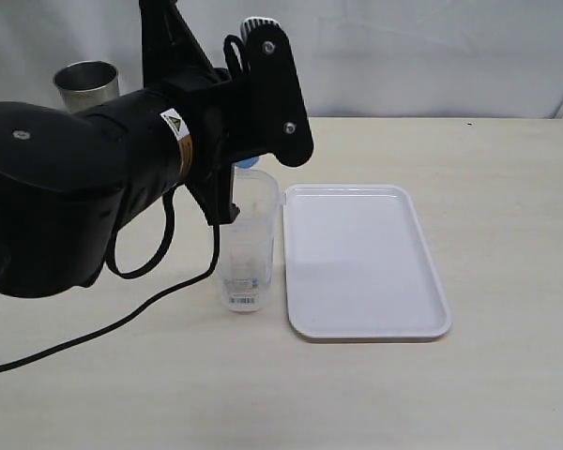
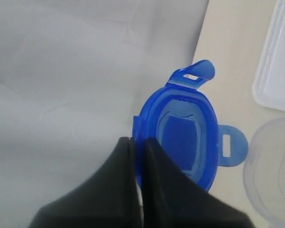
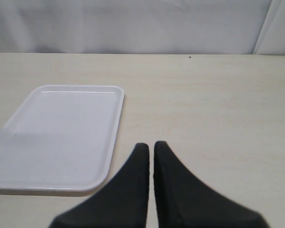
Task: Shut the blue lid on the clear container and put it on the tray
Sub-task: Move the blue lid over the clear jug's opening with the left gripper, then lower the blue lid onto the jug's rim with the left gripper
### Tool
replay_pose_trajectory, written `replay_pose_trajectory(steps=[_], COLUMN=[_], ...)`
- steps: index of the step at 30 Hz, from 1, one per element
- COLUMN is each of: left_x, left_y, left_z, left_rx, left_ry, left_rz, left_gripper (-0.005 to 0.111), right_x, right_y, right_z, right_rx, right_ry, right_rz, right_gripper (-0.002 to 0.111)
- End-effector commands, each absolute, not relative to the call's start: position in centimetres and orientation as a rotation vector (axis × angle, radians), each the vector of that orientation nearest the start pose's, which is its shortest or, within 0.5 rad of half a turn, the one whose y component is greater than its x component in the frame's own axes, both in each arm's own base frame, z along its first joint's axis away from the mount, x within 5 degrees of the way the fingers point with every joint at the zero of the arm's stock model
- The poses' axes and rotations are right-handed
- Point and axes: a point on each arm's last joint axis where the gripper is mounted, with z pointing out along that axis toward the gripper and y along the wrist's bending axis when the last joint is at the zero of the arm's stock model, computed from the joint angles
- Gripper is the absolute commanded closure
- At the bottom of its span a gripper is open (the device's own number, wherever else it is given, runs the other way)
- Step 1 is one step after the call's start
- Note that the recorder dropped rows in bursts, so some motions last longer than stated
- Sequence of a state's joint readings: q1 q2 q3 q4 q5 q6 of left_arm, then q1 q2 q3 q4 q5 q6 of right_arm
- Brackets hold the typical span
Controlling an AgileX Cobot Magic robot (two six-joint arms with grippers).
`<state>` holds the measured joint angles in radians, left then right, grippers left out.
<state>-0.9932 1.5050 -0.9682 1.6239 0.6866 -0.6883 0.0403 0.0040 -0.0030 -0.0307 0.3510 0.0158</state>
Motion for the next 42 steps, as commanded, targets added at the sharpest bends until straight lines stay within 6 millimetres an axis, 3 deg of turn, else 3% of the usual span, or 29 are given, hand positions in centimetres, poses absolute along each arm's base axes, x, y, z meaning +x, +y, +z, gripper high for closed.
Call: replay_pose_trajectory(steps=[1,9,15,22,42], left_x=[22.7,24.6,23.5,22.5,21.8], left_y=[-23.2,-22.6,-23.7,-23.1,-23.7], left_z=[30.1,28.5,28.2,26.2,26.2], left_rx=[1.170,1.151,1.233,1.301,1.324], left_ry=[1.407,1.492,1.449,1.444,1.415], left_rz=[0.657,0.614,0.613,0.681,0.678], left_gripper=[0.107,0.107,0.107,0.107,0.107], right_x=[5.3,5.3,5.3,5.3,5.3], right_y=[0.1,0.1,0.1,0.1,0.1], right_z=[18.2,18.2,18.2,18.2,18.2], right_rx=[-0.037,-0.037,-0.037,-0.037,-0.037], right_ry=[1.829,1.829,1.829,1.829,1.829], right_rz=[0.010,0.010,0.010,0.010,0.010], right_gripper=[0.104,0.104,0.104,0.104,0.104])
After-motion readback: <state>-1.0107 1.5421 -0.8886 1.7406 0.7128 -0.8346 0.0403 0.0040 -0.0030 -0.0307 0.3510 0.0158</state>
